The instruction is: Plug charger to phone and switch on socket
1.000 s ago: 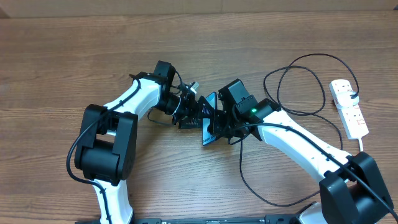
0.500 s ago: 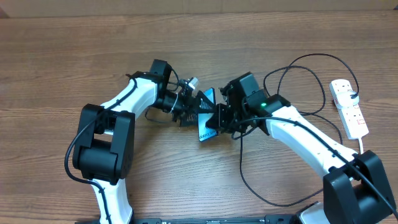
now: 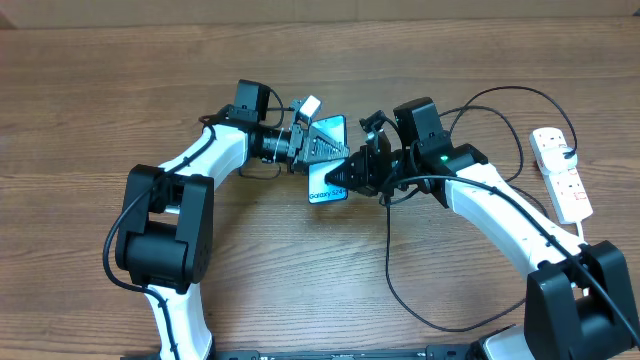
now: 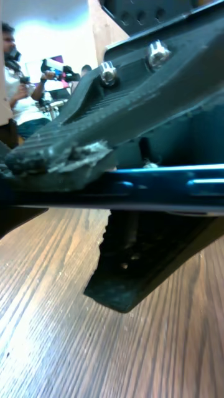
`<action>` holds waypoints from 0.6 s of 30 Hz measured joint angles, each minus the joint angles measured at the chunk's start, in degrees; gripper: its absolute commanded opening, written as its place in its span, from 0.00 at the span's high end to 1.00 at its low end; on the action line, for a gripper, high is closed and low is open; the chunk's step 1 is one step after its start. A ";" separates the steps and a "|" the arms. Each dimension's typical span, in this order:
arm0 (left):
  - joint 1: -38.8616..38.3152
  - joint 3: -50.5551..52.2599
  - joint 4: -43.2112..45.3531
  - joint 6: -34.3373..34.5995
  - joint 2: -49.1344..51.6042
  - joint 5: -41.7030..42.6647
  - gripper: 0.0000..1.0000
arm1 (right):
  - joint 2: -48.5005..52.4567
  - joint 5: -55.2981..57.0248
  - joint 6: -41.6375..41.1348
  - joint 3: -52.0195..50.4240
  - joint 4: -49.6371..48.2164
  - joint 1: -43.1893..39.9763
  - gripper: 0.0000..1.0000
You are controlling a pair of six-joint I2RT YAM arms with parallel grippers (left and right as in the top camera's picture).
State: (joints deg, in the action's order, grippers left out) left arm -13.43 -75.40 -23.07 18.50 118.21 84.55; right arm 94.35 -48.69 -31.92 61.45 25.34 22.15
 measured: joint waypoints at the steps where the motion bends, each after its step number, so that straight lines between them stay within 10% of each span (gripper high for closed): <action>1: 0.04 0.02 0.48 0.81 0.00 0.63 0.71 | -0.02 -0.46 0.00 0.00 -0.07 0.00 0.96; 18: 0.46 0.02 1.92 2.14 0.00 3.80 0.96 | -0.70 0.68 -1.14 0.00 -0.63 0.44 0.96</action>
State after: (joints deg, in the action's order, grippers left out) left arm -12.97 -75.37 -21.15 20.64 118.21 88.36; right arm 93.65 -48.01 -33.06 61.45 24.71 22.59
